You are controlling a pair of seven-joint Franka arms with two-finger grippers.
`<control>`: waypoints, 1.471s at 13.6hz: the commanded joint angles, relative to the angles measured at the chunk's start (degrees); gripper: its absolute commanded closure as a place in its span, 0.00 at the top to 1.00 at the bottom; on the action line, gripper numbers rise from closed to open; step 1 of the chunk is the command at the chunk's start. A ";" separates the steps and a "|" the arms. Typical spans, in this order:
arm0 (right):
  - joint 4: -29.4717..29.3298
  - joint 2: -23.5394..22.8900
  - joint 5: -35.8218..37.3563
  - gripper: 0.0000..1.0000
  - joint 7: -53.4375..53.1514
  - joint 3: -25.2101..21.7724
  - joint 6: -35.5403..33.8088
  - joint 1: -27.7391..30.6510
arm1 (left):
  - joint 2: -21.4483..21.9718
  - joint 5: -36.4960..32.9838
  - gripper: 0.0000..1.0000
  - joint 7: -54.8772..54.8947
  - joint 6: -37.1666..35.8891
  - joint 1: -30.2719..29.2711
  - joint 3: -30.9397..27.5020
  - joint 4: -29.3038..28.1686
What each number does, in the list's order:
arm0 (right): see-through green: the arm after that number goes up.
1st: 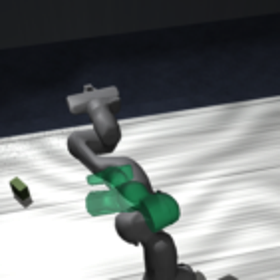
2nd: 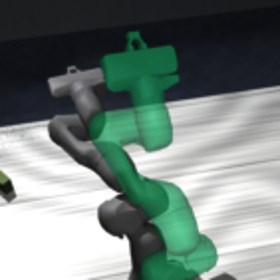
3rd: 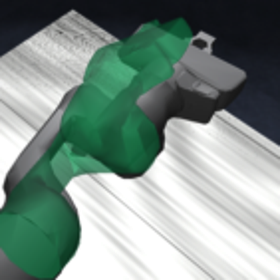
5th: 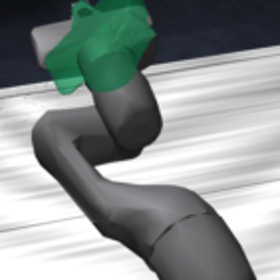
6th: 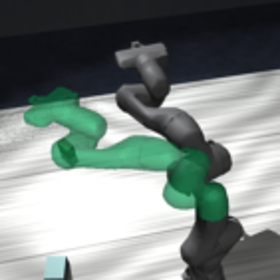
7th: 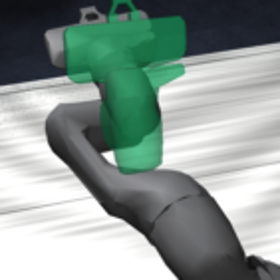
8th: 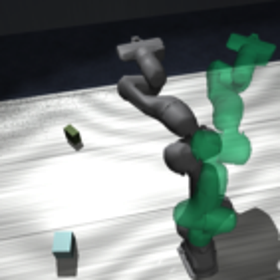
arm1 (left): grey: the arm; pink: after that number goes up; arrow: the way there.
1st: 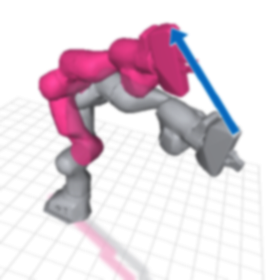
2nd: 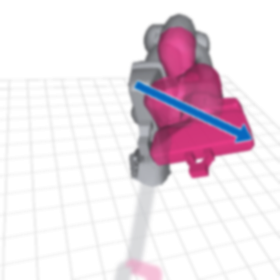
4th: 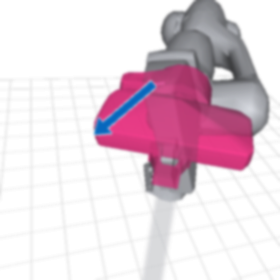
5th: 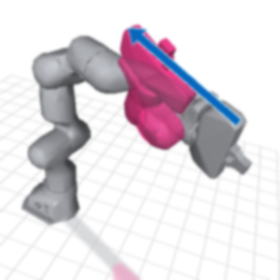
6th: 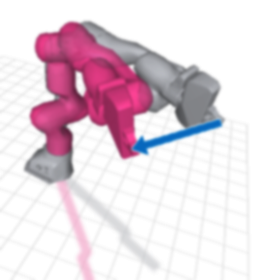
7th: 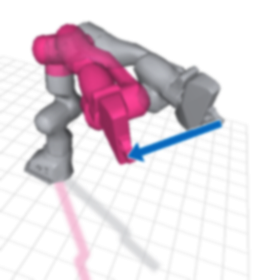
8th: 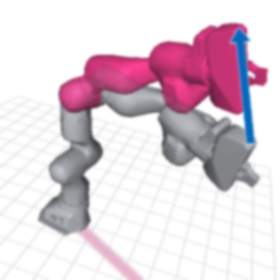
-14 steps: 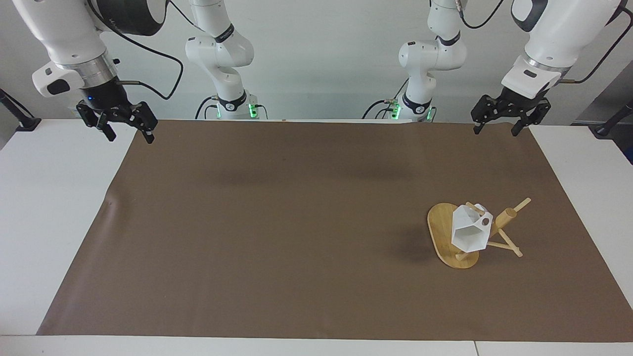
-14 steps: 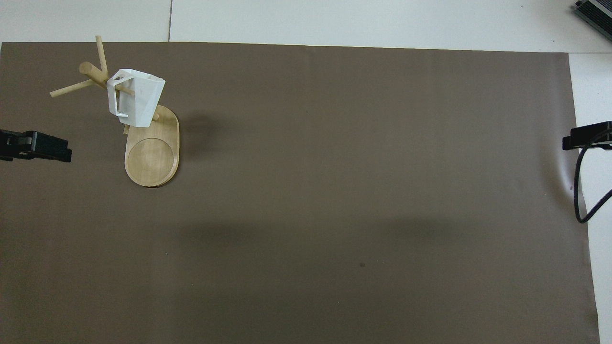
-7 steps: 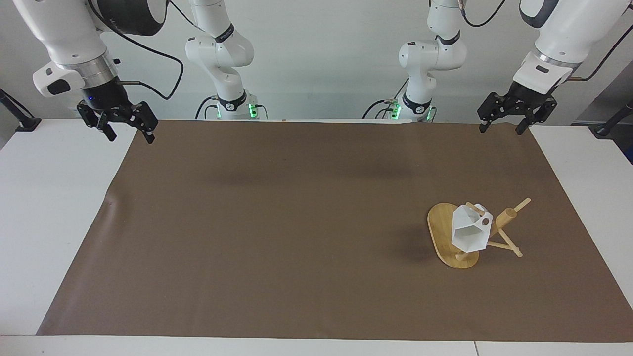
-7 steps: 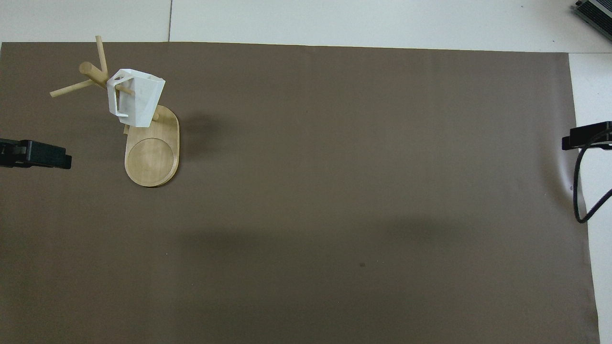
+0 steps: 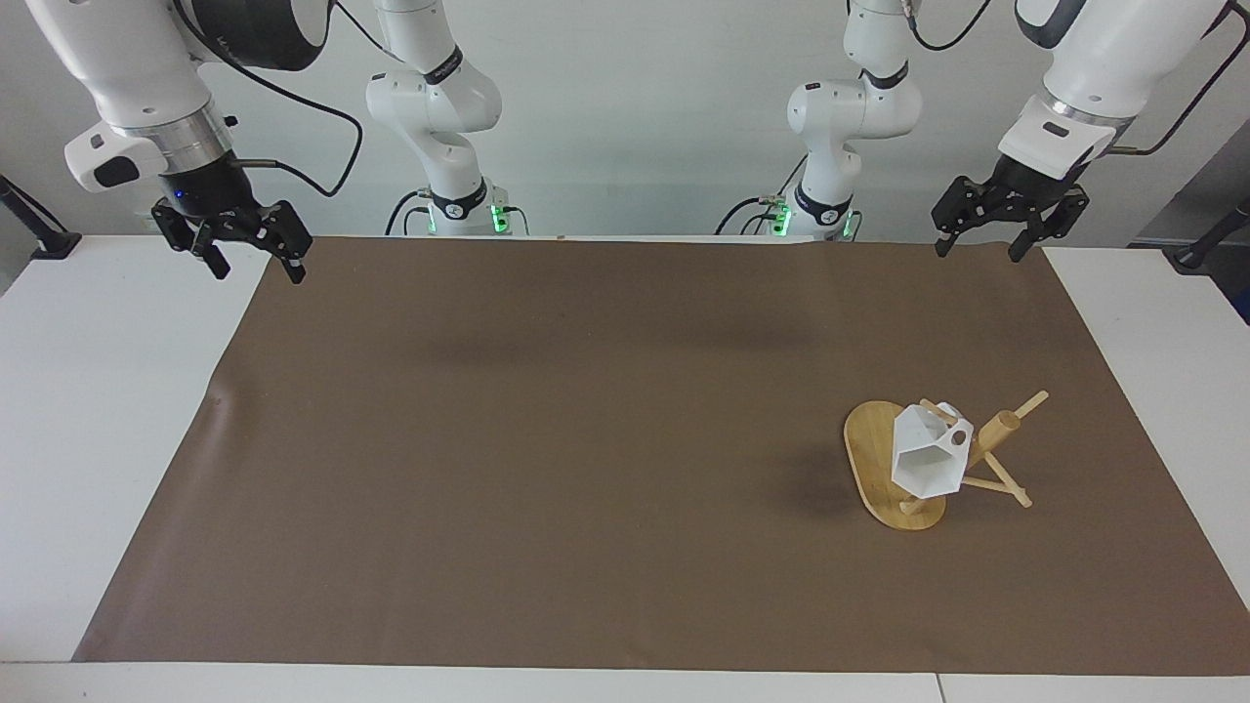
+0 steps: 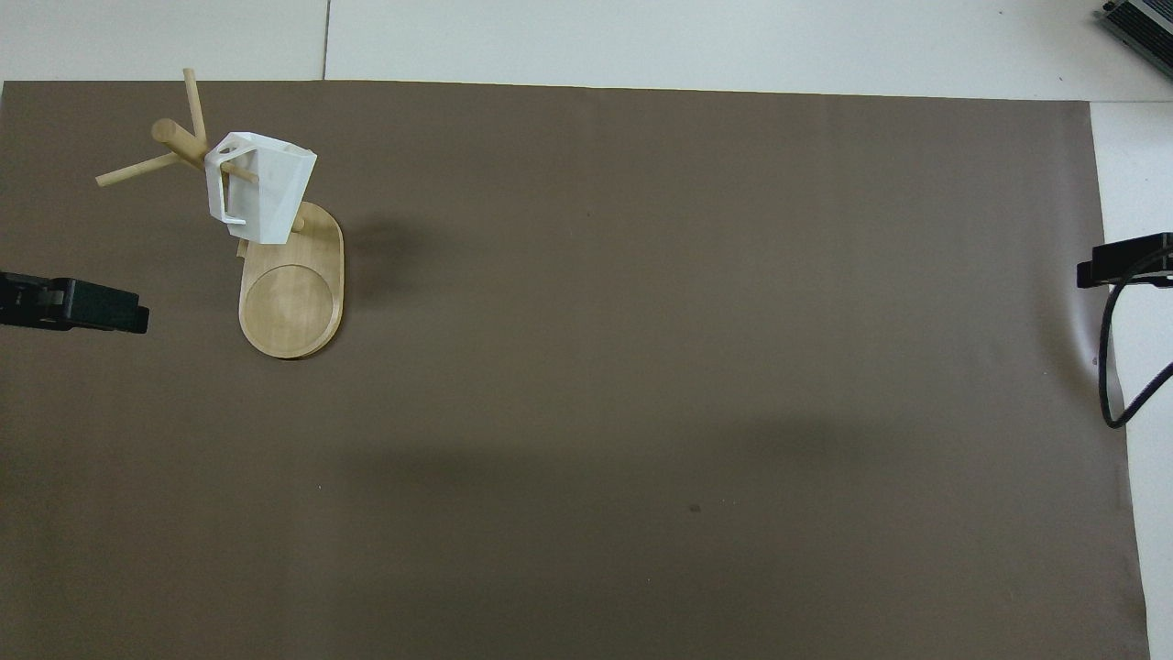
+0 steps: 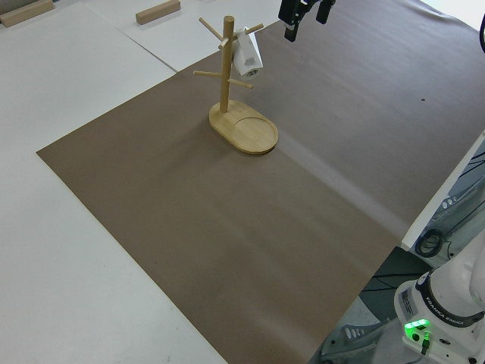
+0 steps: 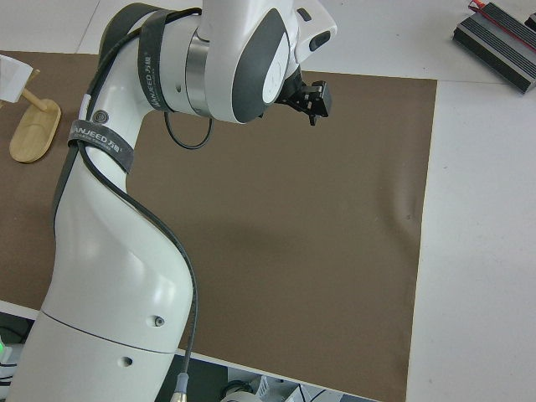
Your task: Hang cup on rack
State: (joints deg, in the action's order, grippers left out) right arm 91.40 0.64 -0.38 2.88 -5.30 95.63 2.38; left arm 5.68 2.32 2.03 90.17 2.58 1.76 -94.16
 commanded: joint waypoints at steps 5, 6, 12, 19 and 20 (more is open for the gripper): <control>0.70 0.94 0.38 1.00 -0.85 0.29 -0.70 0.00 | 1.17 -0.38 1.00 1.13 -0.53 -1.61 0.08 -0.50; 0.70 0.94 0.38 1.00 -0.85 0.29 -0.62 0.00 | 1.17 -0.38 1.00 1.30 -0.43 -1.61 0.08 -0.41; 0.70 0.94 0.38 1.00 -0.85 0.29 -0.70 0.00 | 0.39 -0.38 1.00 2.10 0.54 -1.53 0.17 -0.59; 0.70 0.94 0.38 1.00 -0.85 0.29 -0.70 0.00 | 0.29 -1.96 1.00 2.45 0.88 -1.35 0.35 -0.94; 0.79 0.94 0.38 1.00 -0.85 0.29 -0.62 0.00 | 0.29 -1.88 1.00 2.36 0.97 -1.44 0.35 -0.94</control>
